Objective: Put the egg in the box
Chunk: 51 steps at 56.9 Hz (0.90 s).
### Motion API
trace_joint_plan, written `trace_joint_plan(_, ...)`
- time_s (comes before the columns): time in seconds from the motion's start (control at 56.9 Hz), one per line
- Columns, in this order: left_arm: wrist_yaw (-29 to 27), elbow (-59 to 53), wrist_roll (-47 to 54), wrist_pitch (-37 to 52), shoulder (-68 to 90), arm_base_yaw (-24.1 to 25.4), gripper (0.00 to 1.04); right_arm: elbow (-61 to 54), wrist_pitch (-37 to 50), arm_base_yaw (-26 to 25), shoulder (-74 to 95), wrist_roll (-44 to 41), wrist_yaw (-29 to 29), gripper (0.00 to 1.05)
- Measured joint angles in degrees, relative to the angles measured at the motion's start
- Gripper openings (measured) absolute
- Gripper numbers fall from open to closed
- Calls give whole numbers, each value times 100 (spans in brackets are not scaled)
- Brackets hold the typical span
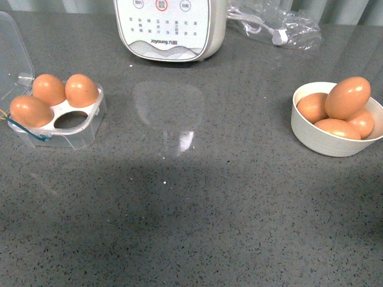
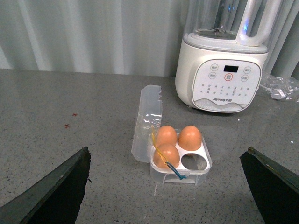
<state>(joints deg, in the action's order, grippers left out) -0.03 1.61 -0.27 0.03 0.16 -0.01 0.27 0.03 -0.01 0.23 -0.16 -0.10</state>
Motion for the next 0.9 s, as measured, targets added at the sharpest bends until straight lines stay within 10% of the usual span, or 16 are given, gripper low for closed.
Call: trace_joint_plan(0.896,0,0,0,0,0,0,98,0,0,0,-2,0,0,97)
